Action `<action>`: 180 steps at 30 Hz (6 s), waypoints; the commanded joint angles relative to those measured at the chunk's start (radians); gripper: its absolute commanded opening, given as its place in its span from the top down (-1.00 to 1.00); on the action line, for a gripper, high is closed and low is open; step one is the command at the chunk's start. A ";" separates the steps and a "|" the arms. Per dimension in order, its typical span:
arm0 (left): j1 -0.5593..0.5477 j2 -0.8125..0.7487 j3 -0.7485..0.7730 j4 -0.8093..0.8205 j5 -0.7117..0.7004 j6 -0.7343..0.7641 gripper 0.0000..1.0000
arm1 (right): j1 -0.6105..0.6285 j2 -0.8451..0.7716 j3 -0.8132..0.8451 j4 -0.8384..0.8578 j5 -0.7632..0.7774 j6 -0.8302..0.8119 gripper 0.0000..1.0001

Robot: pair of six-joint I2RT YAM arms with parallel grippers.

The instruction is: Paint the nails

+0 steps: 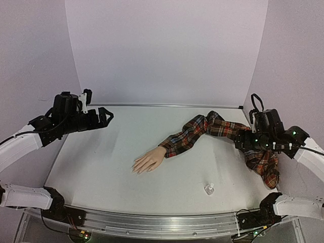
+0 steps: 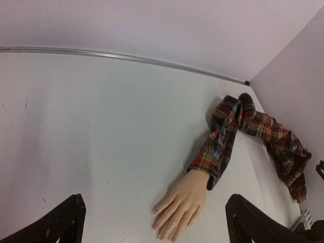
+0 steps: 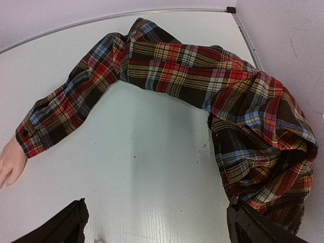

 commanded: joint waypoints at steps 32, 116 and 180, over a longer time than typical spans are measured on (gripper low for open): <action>-0.831 1.261 0.868 0.134 0.037 0.104 -0.50 | 0.008 -0.242 -0.016 -0.067 0.023 0.068 -0.96; -0.655 0.507 0.509 -0.181 -0.193 -0.190 1.00 | 0.580 0.561 0.070 1.006 -0.162 -0.284 1.00; -0.602 0.451 0.541 -0.160 -0.273 -0.280 1.00 | 0.773 0.648 0.310 1.013 0.605 -0.511 1.00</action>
